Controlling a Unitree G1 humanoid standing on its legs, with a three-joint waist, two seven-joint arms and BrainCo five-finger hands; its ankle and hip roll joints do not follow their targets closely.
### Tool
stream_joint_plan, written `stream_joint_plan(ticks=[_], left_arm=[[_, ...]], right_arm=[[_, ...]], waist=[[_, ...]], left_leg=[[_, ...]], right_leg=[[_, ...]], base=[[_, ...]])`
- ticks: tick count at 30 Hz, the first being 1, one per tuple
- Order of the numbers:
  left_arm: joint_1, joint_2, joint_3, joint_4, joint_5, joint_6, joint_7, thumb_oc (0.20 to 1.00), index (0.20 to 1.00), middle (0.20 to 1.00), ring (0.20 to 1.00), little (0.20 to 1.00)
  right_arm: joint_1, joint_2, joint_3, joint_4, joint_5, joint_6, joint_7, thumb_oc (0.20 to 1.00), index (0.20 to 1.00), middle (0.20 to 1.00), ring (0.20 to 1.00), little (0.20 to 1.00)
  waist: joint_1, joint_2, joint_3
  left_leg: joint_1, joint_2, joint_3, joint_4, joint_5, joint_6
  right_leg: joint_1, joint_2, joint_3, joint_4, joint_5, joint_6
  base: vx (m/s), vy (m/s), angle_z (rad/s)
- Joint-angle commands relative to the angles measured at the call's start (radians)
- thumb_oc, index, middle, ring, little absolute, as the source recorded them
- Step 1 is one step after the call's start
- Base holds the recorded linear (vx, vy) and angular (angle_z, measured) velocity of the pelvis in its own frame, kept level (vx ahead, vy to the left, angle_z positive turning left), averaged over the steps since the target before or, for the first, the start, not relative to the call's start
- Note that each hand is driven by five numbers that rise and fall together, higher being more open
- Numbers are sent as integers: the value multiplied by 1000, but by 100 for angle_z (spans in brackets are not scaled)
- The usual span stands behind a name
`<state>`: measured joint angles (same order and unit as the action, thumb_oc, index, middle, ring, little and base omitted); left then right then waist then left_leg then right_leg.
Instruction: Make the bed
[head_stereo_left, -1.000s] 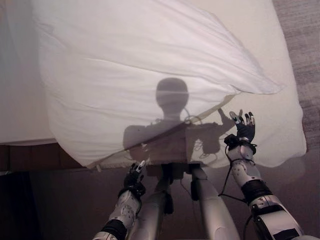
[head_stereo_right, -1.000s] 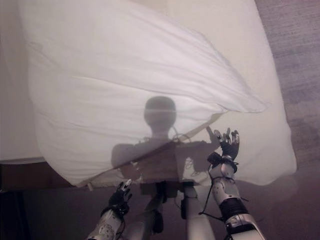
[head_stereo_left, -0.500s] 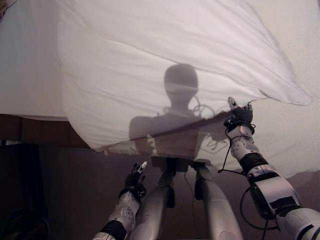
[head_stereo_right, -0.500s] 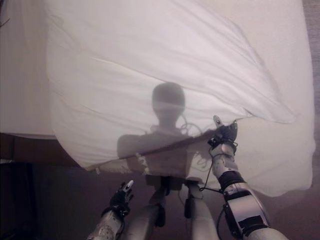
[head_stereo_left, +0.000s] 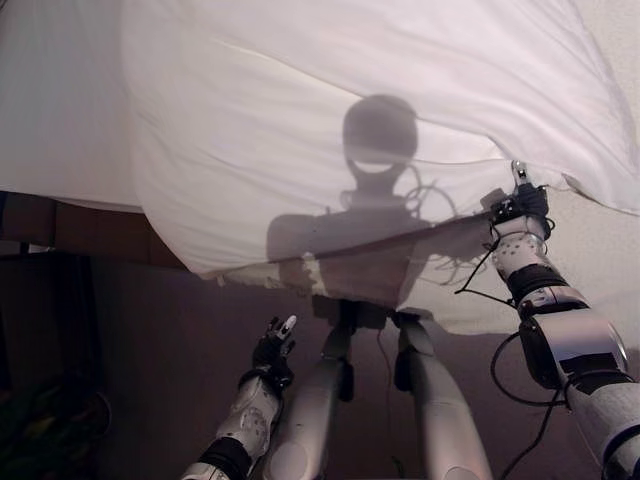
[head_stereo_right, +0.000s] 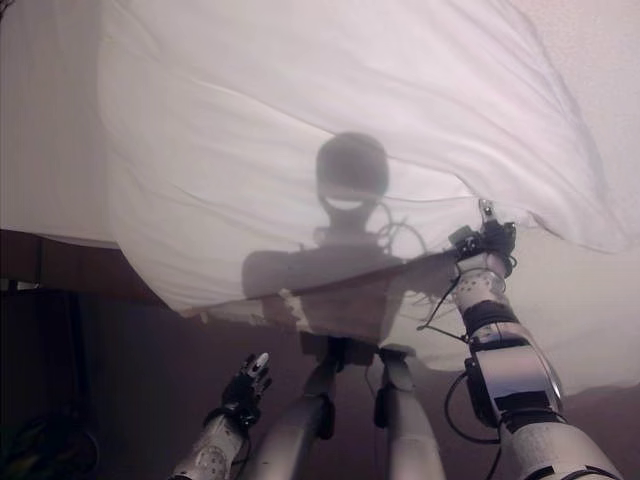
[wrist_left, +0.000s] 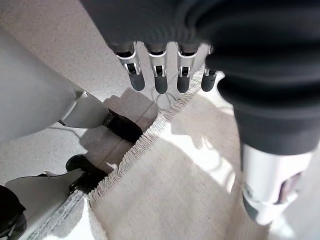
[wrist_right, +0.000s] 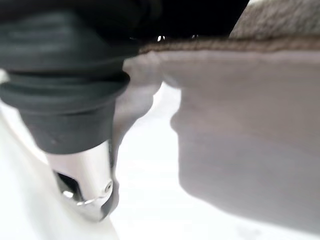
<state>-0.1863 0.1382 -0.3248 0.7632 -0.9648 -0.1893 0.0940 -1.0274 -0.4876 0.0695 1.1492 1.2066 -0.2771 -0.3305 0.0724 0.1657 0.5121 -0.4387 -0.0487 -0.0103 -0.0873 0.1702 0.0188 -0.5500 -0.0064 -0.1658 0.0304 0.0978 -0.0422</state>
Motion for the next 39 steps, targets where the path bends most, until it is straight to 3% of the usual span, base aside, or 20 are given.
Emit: stream_joint_plan(ticks=[1,8,13,19,23,25,31,39], left_arm=[[-1,30,-60,-15,-27,-6,6,1000,1000,1000,1000,1000],[5,42,-75,-71,-34,-10,11,1000,1000,1000,1000,1000],[26,72,-97,-216,-46,-16,-7,1000,1000,1000,1000,1000],[104,155,-193,-452,-149,34,-92,1000,1000,1000,1000,1000],[103,245,-300,-591,-200,84,-147,1000,1000,1000,1000,1000],[78,250,-350,-630,-255,103,-157,1000,1000,1000,1000,1000],[-6,206,-436,-604,-368,117,-124,1000,1000,1000,1000,1000],[-114,83,-425,-463,-494,117,-69,1000,1000,1000,1000,1000]], right_arm=[[-203,-73,62,-17,-40,-54,12,200,200,200,200,200],[-249,-87,97,5,-82,-30,-9,200,200,200,200,200],[-217,-88,104,-46,-94,-29,-9,200,200,200,200,200],[-180,-73,117,-105,-92,-18,2,200,200,200,200,200],[-153,-19,139,-220,-55,-41,24,200,200,200,200,200],[-124,1,150,-295,-39,-60,32,200,200,200,200,200],[-42,31,172,-481,-31,-98,33,200,200,200,200,200],[69,71,183,-666,-18,-130,38,200,200,200,200,200]], waist=[[31,-37,-30],[31,-41,-29],[25,-53,-23],[15,-78,-27],[-2,-109,-35],[-15,-127,-43],[-45,-168,-57],[-74,-215,-88]], left_leg=[[36,-28,-3,0,-40,-37],[36,-28,-10,0,-33,-40],[47,-29,-18,0,-33,-40],[69,-34,-14,3,-39,-33],[87,-32,3,9,-53,-26],[93,-32,11,9,-55,-26],[109,-33,25,11,-62,-21],[136,-32,50,7,-72,-10]], right_leg=[[31,-69,61,-13,84,138],[33,-70,54,-10,85,135],[48,-70,45,-7,81,135],[76,-70,47,-17,87,137],[95,-63,63,-30,94,140],[102,-61,67,-37,97,142],[112,-59,80,-38,103,146],[116,-55,106,-26,100,149]], base=[[0,0,0],[-7,-3,2],[-12,-11,6],[-19,-1,3],[-24,15,-1],[-15,6,-4],[-17,13,-11],[-4,15,-13]])
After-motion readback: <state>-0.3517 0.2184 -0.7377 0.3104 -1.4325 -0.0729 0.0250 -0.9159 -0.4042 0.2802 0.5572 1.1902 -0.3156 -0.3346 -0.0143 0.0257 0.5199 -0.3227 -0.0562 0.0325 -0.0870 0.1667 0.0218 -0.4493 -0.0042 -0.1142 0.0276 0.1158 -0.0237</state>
